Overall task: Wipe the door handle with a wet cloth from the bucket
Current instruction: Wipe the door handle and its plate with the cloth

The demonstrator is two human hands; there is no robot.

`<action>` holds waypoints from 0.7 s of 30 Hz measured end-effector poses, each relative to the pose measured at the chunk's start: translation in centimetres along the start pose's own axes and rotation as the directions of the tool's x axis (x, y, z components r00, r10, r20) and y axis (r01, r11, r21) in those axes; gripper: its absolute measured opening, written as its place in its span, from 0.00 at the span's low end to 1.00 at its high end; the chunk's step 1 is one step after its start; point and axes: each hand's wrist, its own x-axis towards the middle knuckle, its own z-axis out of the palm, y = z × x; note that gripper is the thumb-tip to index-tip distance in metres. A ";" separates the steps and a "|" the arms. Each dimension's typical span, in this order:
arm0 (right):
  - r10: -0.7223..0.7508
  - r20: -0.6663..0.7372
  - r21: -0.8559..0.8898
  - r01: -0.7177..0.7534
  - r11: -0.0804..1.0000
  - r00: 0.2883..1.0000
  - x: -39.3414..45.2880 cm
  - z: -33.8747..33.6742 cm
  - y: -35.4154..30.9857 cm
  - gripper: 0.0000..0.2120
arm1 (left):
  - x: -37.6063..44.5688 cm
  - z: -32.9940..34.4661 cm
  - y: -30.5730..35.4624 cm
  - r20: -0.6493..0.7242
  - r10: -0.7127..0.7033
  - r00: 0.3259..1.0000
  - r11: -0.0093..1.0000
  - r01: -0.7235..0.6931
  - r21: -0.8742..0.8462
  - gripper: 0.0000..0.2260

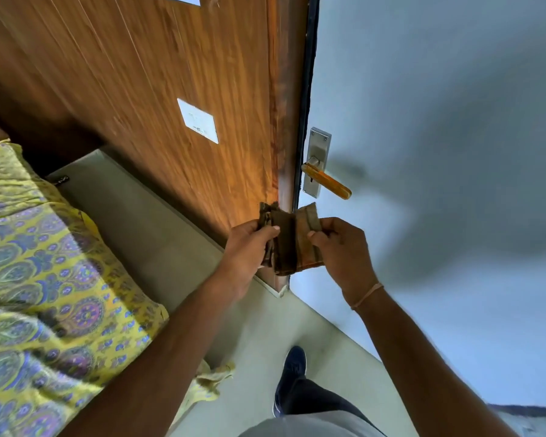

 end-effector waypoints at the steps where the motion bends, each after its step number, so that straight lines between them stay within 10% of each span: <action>1: -0.016 0.024 -0.008 0.016 1.000 1.000 1.0 1.0 -0.1 0.05 | 1.2 0.5 0.4 0.004 0.005 1.000 1.000 -0.005 0.014 0.08; 10: -0.020 0.132 -0.112 0.035 0.993 0.991 8.5 3.3 -2.1 0.16 | 7.5 1.1 4.6 -0.010 -0.004 1.000 1.000 0.003 -0.010 0.27; 15: 0.087 0.098 -0.016 -0.086 0.996 0.991 10.5 3.9 -1.2 0.06 | 11.0 -0.1 4.6 -0.106 -0.014 0.994 0.998 0.021 0.067 0.10; 21: 0.261 0.037 0.306 -0.260 0.916 0.965 11.1 3.4 0.3 0.12 | 14.4 -1.1 4.1 0.199 -0.059 0.978 0.995 0.042 0.090 0.04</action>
